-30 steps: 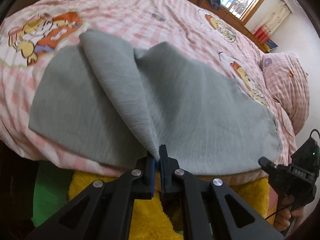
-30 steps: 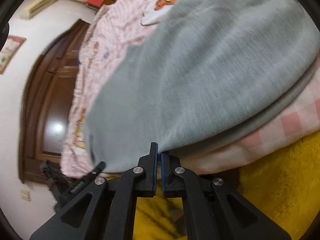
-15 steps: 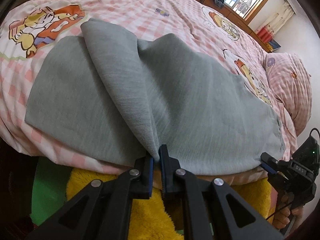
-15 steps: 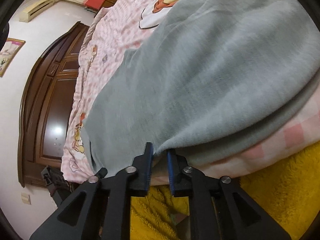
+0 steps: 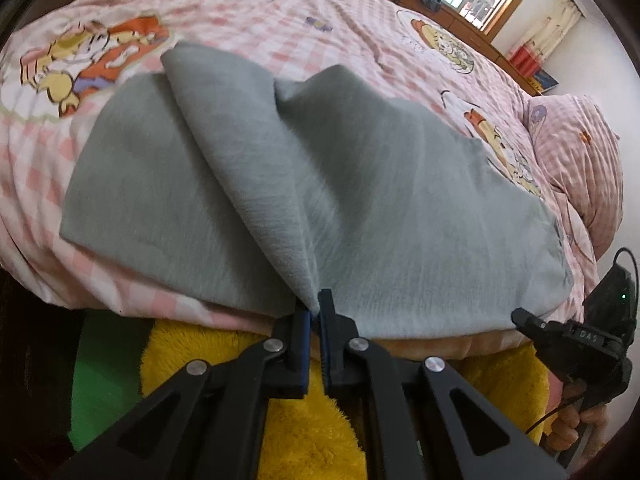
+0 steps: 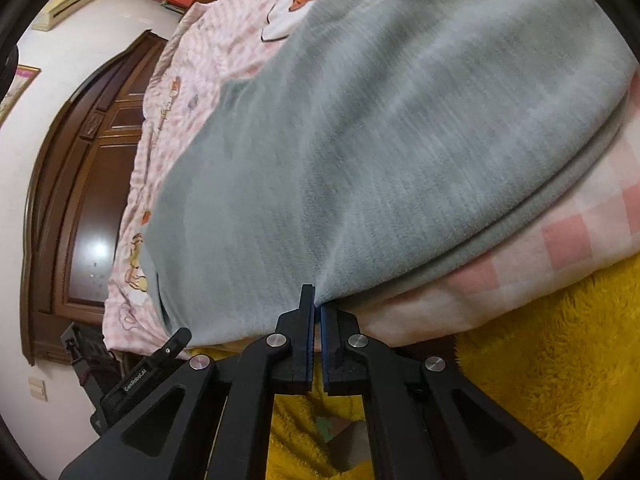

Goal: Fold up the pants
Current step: 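Open both tools and release the folded sweatpants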

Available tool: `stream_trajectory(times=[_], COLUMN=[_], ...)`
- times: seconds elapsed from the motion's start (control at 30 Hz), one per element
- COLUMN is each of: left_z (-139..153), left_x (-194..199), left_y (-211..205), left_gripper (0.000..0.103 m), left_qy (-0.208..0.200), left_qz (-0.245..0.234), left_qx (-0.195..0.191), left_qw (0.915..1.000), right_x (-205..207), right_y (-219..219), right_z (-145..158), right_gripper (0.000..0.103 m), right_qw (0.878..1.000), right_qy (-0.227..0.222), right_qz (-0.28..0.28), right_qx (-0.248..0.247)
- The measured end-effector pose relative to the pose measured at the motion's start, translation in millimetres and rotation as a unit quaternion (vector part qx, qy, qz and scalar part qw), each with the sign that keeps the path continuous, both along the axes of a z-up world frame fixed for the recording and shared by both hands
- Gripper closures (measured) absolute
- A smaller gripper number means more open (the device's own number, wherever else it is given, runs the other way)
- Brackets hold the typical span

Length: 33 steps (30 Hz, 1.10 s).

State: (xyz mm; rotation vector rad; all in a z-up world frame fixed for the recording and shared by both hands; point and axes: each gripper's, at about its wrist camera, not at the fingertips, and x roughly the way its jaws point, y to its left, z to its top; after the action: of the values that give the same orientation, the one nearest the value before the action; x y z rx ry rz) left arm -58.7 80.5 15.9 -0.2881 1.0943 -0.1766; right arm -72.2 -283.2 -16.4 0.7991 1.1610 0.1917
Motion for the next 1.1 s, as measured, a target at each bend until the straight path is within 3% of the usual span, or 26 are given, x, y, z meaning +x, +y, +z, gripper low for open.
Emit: stream_trajectory(times=[0.17, 0.27, 0.4, 0.47, 0.6, 0.8, 1.1], left_z=[3, 22, 47, 57, 56, 33, 10], left_x=[-1, -13, -20, -16, -1, 24, 35], left_y=[0, 0, -3, -11, -37, -66, -78], left_gripper=[0.093, 0.091, 0.087, 0.083, 0.077, 0.077, 0.066], left_qy=[0.006, -0.022, -0.059, -0.074, -0.078, -0.039, -0.016], left_qz=[-0.003, -0.01, -0.02, -0.031, -0.056, -0.08, -0.068], left_qx=[0.01, 0.022, 0.03, 0.02, 0.017, 0.008, 0.016], left_qw=[0.9999, 0.9995, 0.9976, 0.9966, 0.9952, 0.996, 0.9975], right_x=[-10, -25, -21, -9, 16, -18, -30], right_y=[-8, -24, -49, -56, -64, -112, -155], right_z=[17, 49, 82, 82, 57, 57, 28], right_gripper=[0.096, 0.095, 0.083, 0.083, 0.083, 0.082, 0.082], right_qw=[0.999, 0.996, 0.988, 0.987, 0.992, 0.992, 0.99], right_qy=[0.009, -0.04, -0.105, -0.114, -0.062, -0.083, -0.058], right_qz=[0.006, -0.003, -0.022, -0.019, -0.008, -0.074, -0.128], right_qx=[-0.035, -0.08, -0.114, -0.108, -0.111, -0.051, 0.011])
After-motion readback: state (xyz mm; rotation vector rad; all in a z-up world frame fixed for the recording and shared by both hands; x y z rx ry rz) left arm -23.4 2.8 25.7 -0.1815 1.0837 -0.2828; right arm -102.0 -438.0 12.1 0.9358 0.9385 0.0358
